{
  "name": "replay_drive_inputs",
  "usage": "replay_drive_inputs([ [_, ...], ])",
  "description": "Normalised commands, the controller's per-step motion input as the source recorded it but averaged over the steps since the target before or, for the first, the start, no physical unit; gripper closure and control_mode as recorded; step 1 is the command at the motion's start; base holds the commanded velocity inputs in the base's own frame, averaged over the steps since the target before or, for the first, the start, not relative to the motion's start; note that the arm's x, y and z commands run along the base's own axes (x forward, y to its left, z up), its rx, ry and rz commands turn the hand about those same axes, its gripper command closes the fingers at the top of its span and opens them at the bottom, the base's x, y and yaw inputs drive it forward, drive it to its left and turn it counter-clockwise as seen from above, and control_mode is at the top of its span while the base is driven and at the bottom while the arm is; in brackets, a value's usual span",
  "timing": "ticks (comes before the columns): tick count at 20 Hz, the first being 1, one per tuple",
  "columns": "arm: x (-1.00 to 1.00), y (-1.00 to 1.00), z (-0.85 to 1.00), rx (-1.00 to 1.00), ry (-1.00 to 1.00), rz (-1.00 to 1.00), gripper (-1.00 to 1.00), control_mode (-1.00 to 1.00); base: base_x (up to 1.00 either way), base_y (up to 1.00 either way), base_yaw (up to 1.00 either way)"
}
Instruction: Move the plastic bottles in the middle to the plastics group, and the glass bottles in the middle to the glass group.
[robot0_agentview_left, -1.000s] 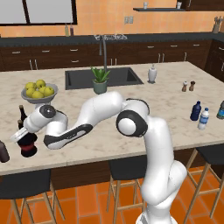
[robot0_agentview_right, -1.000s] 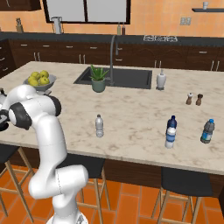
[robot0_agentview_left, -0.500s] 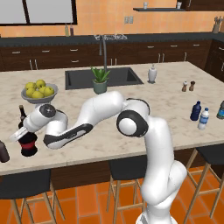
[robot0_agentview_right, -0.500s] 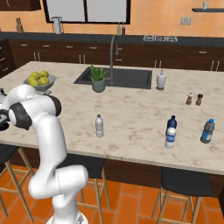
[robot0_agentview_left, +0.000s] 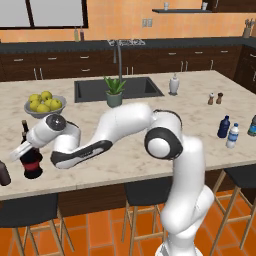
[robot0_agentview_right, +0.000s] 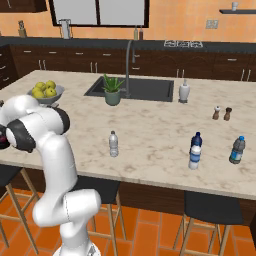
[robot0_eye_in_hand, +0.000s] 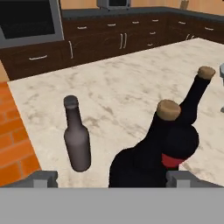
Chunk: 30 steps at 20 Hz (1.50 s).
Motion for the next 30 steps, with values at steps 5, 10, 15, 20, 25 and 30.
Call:
replay_drive_inputs([
  [5, -0.45, -0.84, 0.43, 0.00, 0.00, -0.11, -1.00, -1.00, 0.00, 0.00, 0.00],
  [10, -0.30, -1.00, 0.84, 0.00, 0.02, -0.10, -1.00, -1.00, 0.00, 0.00, 0.00],
  [15, -0.05, -1.00, 0.83, -0.06, 0.12, -0.11, -1.00, -1.00, 0.00, 0.00, 0.00],
  [20, 0.06, -1.00, 0.79, -0.20, 0.17, -0.14, -1.00, -1.00, 0.00, 0.00, 0.00],
  [25, 0.03, -1.00, 0.50, -0.15, 0.20, -0.18, -1.00, -1.00, 0.00, 0.00, 0.00],
  [30, -0.15, -1.00, 0.03, -0.04, 0.18, -0.25, -1.00, -1.00, 0.00, 0.00, 0.00],
])
